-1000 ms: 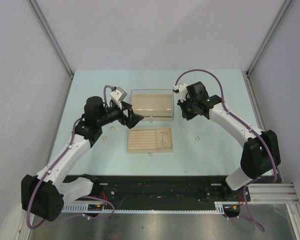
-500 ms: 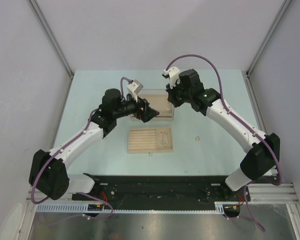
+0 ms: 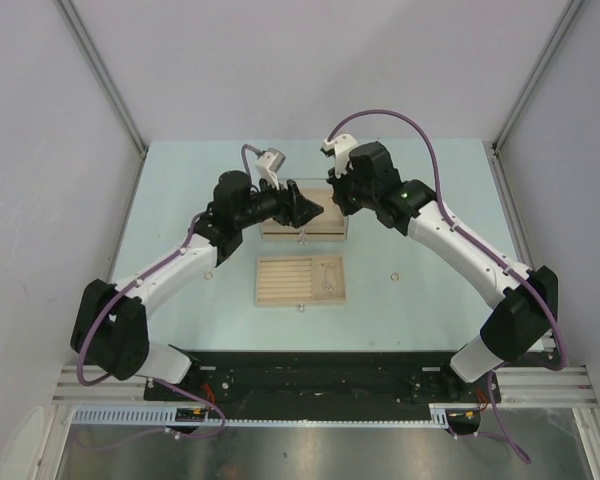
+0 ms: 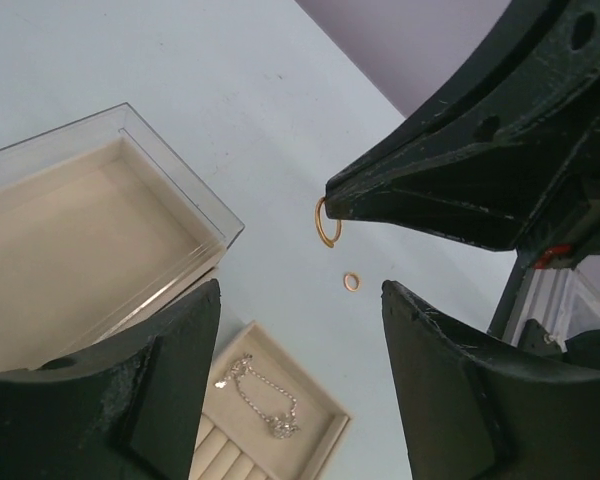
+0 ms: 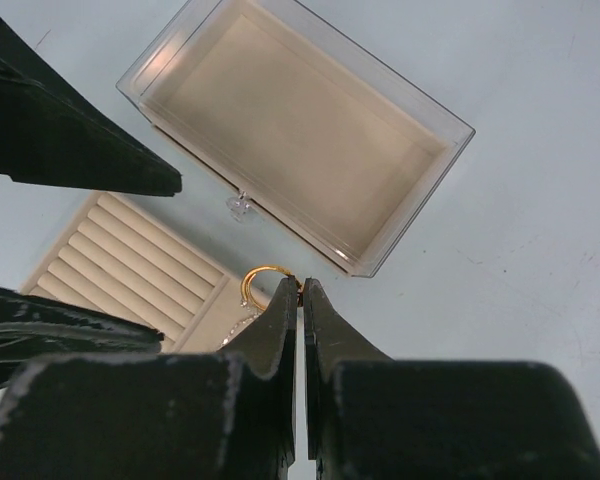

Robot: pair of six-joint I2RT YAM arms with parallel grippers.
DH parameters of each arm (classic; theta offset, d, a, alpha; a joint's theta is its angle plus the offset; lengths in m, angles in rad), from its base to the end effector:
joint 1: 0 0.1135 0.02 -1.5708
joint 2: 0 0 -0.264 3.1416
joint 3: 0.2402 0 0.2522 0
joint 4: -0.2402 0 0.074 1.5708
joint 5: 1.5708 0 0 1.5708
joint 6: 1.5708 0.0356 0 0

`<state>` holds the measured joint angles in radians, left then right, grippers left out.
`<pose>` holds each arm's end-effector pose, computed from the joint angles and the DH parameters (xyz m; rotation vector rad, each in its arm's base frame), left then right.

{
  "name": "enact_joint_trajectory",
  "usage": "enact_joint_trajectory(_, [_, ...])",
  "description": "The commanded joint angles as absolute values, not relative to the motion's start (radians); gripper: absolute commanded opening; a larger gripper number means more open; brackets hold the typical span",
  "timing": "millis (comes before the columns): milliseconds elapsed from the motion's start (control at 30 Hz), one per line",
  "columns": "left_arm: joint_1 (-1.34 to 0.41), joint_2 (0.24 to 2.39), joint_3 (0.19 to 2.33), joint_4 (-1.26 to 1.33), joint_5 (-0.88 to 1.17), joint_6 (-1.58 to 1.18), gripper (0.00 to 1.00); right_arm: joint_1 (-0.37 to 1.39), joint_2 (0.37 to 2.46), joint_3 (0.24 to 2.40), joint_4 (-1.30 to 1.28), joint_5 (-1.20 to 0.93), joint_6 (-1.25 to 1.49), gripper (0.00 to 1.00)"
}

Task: Organize the mixed jewelry

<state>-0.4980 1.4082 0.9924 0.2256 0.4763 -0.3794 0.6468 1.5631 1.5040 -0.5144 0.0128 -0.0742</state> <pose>0.2815 -0.1716 0.3100 0.4736 1.8008 -1.0417 0.2861 0.2154 0.3635 -0.7553 2.0251 0.3191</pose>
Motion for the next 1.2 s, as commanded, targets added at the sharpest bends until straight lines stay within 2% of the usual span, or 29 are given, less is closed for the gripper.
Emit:
enact_joint_trajectory(0, [-0.509,1.434,1.032,0.294,0.476,-0.471,0.70,0.661,1.549,1.545,-0.469,0.064,-0.046,0.00])
enact_joint_trajectory(200, [-0.517,1.465,1.038,0.330,0.492,-0.529,0.63,0.675,1.554,1.549,-0.471,0.086,-0.040,0.00])
enact_joint_trajectory(433, [-0.537,1.500,1.065,0.345,0.520,-0.566,0.50,0.680,1.555,1.551,-0.471,0.087,-0.037,0.00])
enact_joint_trajectory(567, [-0.545,1.517,1.075,0.354,0.529,-0.583,0.49,0.683,1.555,1.551,-0.476,0.087,-0.038,0.00])
enact_joint_trajectory(900, [-0.554,1.526,1.088,0.362,0.526,-0.584,0.34,0.684,1.552,1.542,-0.477,0.089,-0.038,0.00])
enact_joint_trajectory(1167, [-0.554,1.532,1.091,0.362,0.528,-0.581,0.31,0.684,1.548,1.537,-0.477,0.087,-0.041,0.00])
